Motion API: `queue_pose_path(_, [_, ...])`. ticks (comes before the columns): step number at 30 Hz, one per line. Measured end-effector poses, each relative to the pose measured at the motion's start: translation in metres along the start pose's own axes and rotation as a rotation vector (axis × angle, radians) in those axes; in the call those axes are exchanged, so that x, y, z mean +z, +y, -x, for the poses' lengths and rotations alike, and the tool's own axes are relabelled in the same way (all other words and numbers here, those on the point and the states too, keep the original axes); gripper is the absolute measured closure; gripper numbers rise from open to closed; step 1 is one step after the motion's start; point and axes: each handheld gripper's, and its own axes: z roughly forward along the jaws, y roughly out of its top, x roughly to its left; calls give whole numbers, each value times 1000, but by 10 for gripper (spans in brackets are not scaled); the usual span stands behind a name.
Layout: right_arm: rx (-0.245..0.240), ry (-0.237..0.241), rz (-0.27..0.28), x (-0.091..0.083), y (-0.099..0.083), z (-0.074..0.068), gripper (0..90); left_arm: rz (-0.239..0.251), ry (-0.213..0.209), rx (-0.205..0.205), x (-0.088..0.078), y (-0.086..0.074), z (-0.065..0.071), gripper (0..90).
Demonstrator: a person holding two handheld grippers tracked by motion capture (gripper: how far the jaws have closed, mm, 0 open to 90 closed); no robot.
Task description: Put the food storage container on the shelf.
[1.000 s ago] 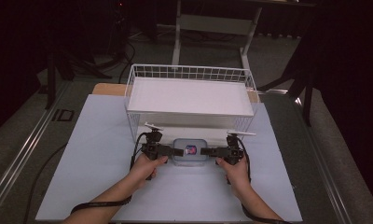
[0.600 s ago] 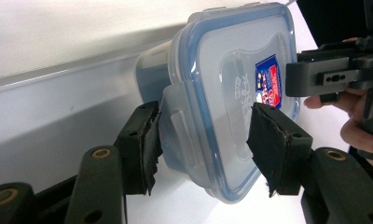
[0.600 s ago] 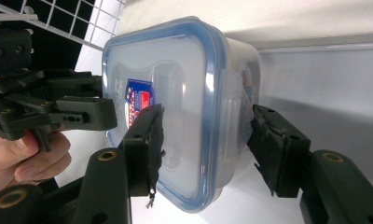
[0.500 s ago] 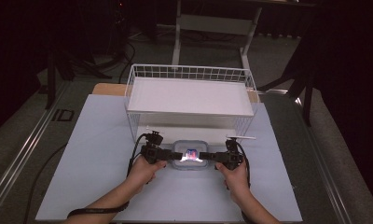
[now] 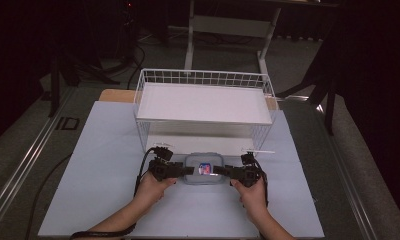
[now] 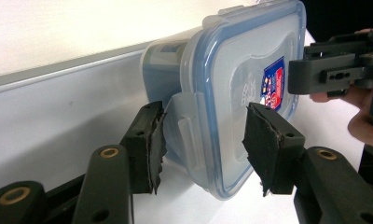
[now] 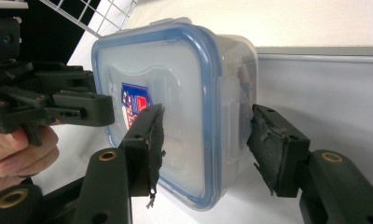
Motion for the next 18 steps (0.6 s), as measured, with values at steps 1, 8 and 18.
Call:
queue_pose_path(1, [-8,-6,14,-1,1,-2,459,5,3,3,-1,1,1,501])
queue_pose_path(8, [-64,-10,94,-7,18,-14,445,80,41,112,-16,24,11,501])
queue_pose_path(18, [-101,-32,195,-3,38,-16,445,149,49,151,-11,41,1,498])
